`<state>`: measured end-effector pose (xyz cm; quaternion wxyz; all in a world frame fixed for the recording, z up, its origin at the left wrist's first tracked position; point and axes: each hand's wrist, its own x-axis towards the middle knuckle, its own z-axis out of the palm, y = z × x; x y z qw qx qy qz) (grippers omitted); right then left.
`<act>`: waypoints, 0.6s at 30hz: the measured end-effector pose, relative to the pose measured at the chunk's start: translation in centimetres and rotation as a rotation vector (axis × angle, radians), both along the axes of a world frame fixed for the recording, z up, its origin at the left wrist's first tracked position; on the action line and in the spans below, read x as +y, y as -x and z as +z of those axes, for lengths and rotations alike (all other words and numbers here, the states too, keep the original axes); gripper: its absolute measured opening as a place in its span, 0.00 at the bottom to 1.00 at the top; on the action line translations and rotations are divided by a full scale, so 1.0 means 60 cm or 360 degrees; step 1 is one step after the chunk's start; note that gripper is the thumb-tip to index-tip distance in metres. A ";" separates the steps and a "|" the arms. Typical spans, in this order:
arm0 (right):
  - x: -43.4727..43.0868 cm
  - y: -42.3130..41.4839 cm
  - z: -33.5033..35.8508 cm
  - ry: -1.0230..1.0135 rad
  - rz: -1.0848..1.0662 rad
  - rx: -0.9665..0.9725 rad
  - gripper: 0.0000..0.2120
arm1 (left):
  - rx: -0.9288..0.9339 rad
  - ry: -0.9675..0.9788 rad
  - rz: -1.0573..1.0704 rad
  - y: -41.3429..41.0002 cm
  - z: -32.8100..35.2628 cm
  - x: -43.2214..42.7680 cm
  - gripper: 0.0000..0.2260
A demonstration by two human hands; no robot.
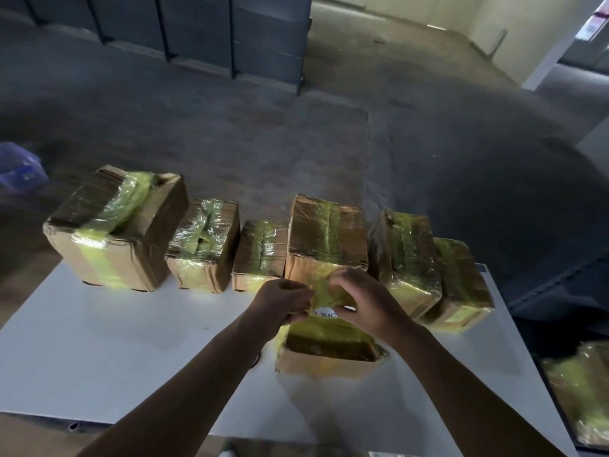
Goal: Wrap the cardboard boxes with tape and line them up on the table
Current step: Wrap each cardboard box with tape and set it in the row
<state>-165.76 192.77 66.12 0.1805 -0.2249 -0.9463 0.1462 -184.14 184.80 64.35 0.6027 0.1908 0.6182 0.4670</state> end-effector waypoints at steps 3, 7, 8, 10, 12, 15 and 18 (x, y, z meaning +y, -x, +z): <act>-0.003 0.014 0.000 0.0077 -0.0032 -0.0021 0.22 | 0.0030 0.0006 0.0028 0.013 -0.004 -0.002 0.09; -0.011 0.028 -0.011 0.0277 -0.0157 -0.0095 0.28 | -0.0021 -0.0032 0.0141 0.030 -0.002 0.000 0.04; -0.012 0.031 -0.013 0.0336 -0.0214 -0.0136 0.27 | -0.0048 -0.0058 0.0143 0.034 -0.001 0.001 0.02; -0.012 0.034 -0.017 0.0481 -0.0289 -0.0198 0.25 | -0.0093 -0.0098 0.0123 0.042 0.004 -0.001 0.03; -0.013 0.035 -0.020 0.0745 -0.0342 -0.0186 0.26 | -0.0115 -0.0105 0.0101 0.049 0.005 -0.004 0.04; -0.017 0.033 -0.024 0.1148 -0.0397 -0.0116 0.29 | -0.0171 -0.0081 0.0052 0.063 0.003 -0.008 0.10; -0.016 0.033 -0.022 0.1314 -0.0393 -0.0088 0.28 | -0.0268 -0.0081 0.0026 0.073 -0.001 -0.010 0.09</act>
